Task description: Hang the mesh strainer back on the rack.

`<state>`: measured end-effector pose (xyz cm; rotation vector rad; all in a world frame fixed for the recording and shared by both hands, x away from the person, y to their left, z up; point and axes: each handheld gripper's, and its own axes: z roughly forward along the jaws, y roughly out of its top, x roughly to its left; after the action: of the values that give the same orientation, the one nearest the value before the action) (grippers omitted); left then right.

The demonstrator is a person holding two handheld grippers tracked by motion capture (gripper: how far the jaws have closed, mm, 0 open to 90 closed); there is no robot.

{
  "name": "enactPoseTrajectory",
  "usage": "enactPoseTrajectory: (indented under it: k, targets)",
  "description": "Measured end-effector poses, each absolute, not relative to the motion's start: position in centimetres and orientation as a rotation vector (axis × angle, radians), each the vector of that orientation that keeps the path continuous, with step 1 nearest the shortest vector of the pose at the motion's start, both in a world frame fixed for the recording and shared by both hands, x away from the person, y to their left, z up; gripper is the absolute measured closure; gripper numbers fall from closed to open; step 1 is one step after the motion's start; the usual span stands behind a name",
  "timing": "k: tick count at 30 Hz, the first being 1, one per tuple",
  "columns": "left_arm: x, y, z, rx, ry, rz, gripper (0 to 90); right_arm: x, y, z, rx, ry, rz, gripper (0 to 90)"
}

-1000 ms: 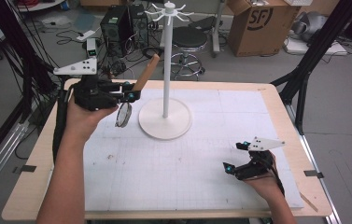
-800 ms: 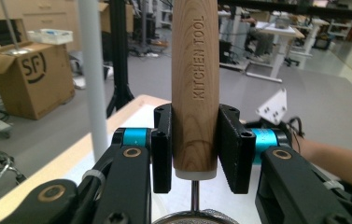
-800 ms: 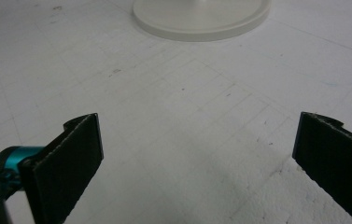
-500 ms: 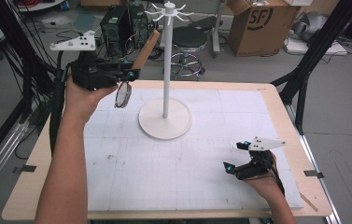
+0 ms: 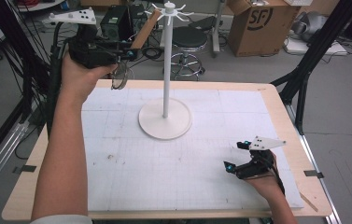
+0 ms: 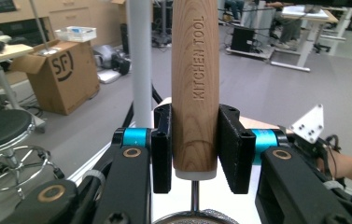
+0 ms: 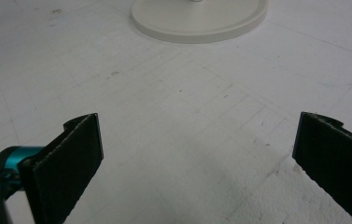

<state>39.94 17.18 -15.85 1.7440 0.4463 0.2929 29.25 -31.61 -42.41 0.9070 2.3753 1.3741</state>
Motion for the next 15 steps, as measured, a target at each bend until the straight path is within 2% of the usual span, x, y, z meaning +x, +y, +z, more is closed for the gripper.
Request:
enactPoseTrajectory:
  k: [10, 15]
  targets:
    - [40.84, 17.20, -16.23, 1.738, 0.490, 0.310, 68.6, 29.27, -31.57, -42.45, 0.905, 2.380, 1.378, 0.5]
    - [40.97, 16.73, -16.53, 1.793, 0.496, 0.326, 68.6, 29.32, -31.60, -42.48, 0.908, 2.380, 1.379, 0.5]
